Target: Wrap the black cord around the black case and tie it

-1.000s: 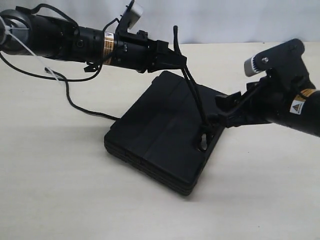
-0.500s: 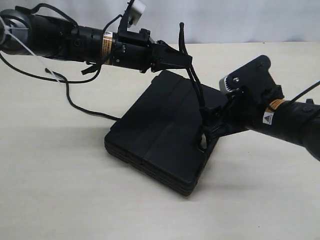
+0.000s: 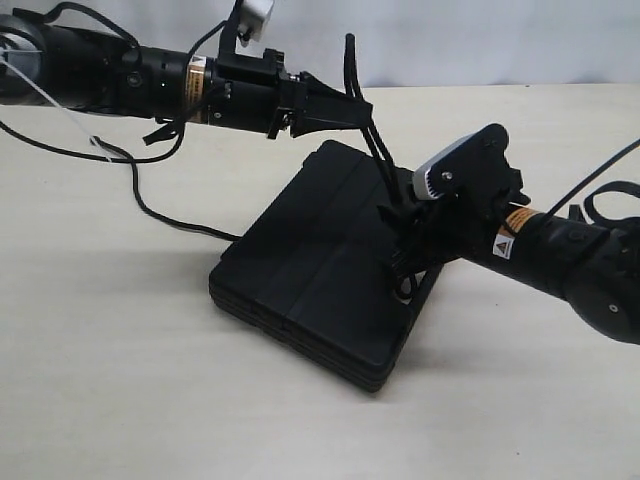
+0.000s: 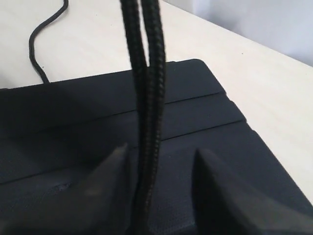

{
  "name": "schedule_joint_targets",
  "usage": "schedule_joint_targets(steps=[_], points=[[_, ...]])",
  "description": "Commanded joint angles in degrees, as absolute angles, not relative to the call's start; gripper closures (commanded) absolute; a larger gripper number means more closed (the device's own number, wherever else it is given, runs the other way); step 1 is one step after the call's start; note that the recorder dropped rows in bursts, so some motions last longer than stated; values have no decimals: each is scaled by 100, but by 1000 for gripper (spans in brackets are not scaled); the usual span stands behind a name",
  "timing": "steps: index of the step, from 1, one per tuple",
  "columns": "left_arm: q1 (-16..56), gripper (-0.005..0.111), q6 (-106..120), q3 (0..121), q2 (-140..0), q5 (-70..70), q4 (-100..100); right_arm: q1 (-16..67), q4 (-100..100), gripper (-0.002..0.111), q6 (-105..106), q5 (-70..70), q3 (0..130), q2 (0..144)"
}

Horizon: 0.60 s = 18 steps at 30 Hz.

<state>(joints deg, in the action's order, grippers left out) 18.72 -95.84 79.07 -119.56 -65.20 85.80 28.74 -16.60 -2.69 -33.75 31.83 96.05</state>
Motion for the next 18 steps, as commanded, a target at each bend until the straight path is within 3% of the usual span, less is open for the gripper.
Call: schedule_joint_targets(steps=[1, 18], points=[[1864, 107, -9403, 7964, -11951, -6522, 8573, 2876, -1724, 104, -279, -3581, 3198, 9622], [1864, 107, -9132, 7964, -11951, -6371, 9995, 2876, -1420, 104, -279, -3592, 3198, 9622]])
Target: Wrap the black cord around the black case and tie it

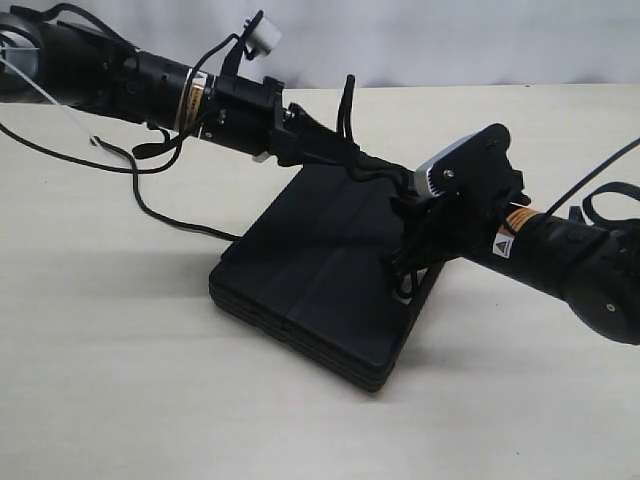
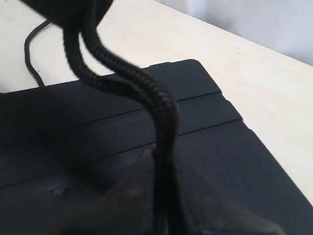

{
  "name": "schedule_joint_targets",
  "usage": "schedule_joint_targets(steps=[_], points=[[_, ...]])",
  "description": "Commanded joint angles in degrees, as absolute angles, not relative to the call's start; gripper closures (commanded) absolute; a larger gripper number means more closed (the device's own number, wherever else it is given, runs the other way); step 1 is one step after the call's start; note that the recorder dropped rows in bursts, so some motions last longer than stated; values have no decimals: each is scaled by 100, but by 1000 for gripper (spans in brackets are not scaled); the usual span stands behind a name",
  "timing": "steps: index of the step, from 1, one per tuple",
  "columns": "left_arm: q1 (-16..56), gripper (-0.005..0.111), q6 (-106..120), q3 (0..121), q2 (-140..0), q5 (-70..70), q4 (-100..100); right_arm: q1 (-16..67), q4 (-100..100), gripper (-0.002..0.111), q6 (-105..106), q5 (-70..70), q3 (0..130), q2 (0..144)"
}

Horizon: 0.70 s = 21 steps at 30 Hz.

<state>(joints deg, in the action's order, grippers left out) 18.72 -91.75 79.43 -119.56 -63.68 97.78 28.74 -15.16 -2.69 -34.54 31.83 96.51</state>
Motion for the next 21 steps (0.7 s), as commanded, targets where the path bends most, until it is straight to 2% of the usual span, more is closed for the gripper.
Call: schedule_joint_targets(steps=[1, 14, 16, 21], points=[[1864, 107, -9130, 7951, -11951, -6383, 9995, 2876, -1420, 104, -279, -3592, 3198, 9622], [1940, 105, -9143, 7950, -11951, -6196, 9995, 2876, -1420, 104, -279, -3580, 3198, 9622], [1995, 100, -9169, 7950, -11951, -5940, 9995, 2876, -1420, 104, -279, -3580, 3198, 9622], [2021, 72, -9390, 7950, -11951, -5409, 9995, 2876, -1420, 104, -279, -3532, 3198, 9622]])
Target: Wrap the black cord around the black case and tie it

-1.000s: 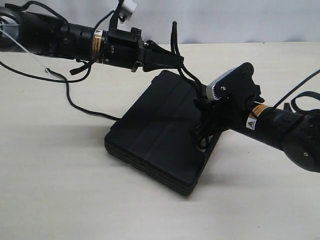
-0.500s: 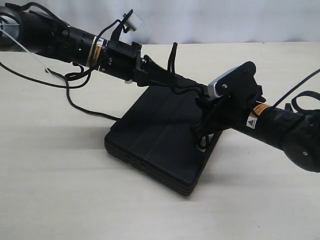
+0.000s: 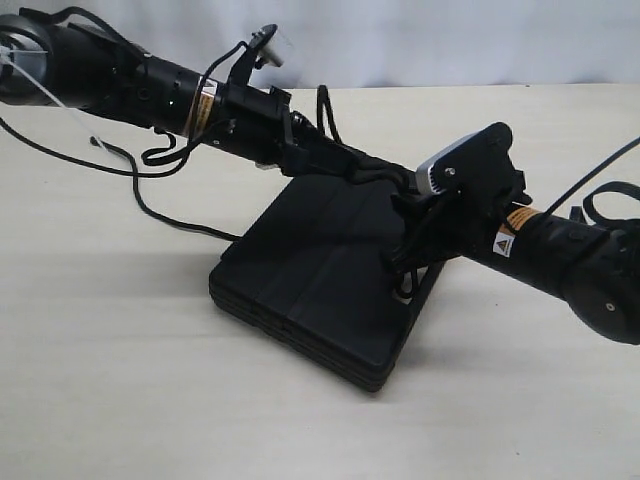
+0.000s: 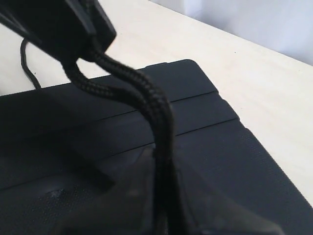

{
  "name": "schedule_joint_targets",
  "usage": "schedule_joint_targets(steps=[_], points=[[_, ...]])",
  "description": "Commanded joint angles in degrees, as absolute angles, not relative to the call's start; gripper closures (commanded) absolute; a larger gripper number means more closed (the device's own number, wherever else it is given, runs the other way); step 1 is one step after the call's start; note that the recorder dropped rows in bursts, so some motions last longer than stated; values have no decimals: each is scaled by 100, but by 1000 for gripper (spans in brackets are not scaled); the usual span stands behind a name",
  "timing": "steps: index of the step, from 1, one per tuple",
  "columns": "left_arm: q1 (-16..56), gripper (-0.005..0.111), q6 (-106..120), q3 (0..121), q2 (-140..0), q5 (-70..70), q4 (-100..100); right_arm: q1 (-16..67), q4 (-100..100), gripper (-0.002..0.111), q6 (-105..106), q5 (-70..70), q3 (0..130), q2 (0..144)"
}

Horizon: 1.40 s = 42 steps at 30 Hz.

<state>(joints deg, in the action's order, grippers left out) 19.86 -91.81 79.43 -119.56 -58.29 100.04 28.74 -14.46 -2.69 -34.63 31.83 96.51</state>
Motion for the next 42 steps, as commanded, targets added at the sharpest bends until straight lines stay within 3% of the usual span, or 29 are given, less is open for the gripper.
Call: schedule_joint_targets(steps=[1, 4, 15, 21, 29, 42], points=[[2021, 67, -9496, 7950, -11951, -5297, 9995, 2876, -1420, 104, -279, -3532, 3198, 9622], [1950, 58, -9662, 7950, -11951, -5094, 9995, 2876, -1420, 104, -279, -3555, 3198, 9622], [1930, 59, -9556, 7950, -11927, -5360, 9995, 2876, -1420, 104, -279, -3556, 3198, 9622], [1942, 59, -9407, 7950, -11562, -4509, 9995, 2876, -1420, 104, -303, -3522, 3198, 9622], [2358, 82, -8316, 7891, -11498, -3619, 9995, 2876, -1420, 104, -303, -3522, 3198, 9622], [2621, 83, -7351, 7869, -11302, -2443, 9995, 2876, -1420, 104, -264, -3584, 3198, 9622]])
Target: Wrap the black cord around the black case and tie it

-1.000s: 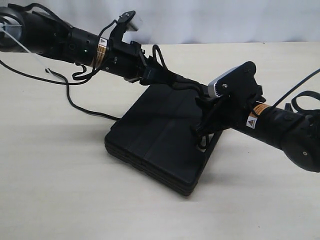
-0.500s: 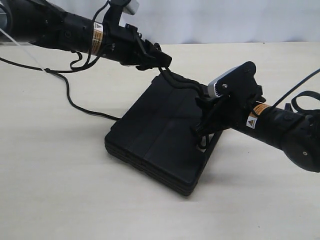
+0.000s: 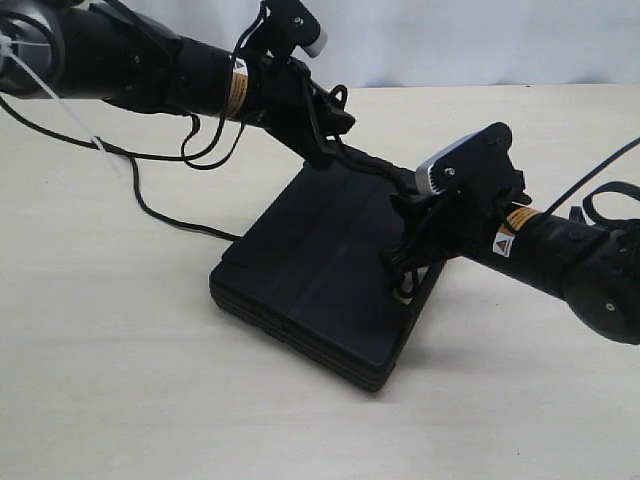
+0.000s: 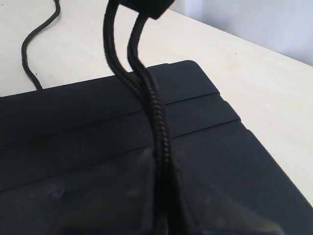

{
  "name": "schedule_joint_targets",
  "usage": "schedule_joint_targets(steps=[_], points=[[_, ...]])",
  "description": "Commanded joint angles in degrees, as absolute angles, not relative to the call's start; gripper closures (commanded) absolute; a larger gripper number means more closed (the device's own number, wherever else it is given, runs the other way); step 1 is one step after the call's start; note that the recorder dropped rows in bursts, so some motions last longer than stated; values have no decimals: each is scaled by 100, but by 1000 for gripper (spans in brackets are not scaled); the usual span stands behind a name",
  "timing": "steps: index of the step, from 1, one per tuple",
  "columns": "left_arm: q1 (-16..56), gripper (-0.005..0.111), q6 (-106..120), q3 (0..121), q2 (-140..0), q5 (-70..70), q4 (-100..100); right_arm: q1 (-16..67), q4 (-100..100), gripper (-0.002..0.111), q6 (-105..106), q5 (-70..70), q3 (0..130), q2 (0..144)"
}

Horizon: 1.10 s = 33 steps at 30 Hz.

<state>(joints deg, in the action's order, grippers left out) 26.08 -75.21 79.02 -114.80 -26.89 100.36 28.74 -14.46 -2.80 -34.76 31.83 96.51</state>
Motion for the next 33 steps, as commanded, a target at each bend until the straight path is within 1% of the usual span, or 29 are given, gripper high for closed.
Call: schedule_joint_targets(steps=[1, 5, 6, 10, 16, 18, 20, 24, 26, 28, 29, 33], points=[[2605, 83, -7353, 7869, -11240, -2509, 9995, 2876, -1420, 104, -264, -3584, 3198, 9622], [2605, 83, -7370, 7836, -11013, -2748, 9995, 2876, -1420, 104, -264, -3584, 3198, 9622], [2605, 85, -7370, 7836, -10993, -2890, 9995, 2876, -1420, 104, -264, -3584, 3198, 9622], [2605, 106, -7370, 7836, -10981, -3320, 9995, 2876, -1420, 104, -264, -3573, 3198, 9622], [2605, 107, -7640, 7836, -11015, -3151, 9995, 2876, -1420, 104, -264, -3573, 3198, 9622], [2605, 102, -7665, 7836, -11015, -3058, 9995, 2876, -1420, 104, -264, -3573, 3198, 9622], [2605, 92, -7789, 7836, -11015, -3040, 9995, 2876, -1420, 104, -264, -3563, 3198, 9622], [2605, 63, -8159, 7836, -11004, -3015, 9995, 2876, -1420, 104, -264, -3551, 3198, 9622], [2605, 51, -8302, 7836, -10926, -3015, 9995, 2876, -1420, 104, -264, -3551, 3198, 9622], [2605, 45, -8521, 7836, -10796, -3035, 9995, 2876, -1420, 104, -264, -3551, 3198, 9622], [2597, 44, -8634, 7836, -10708, -3070, 9995, 2876, -1420, 104, -264, -3551, 3198, 9622], [2459, 45, -8856, 7836, -10277, -3055, 9995, 2876, -1420, 104, -264, -3551, 3198, 9622]])
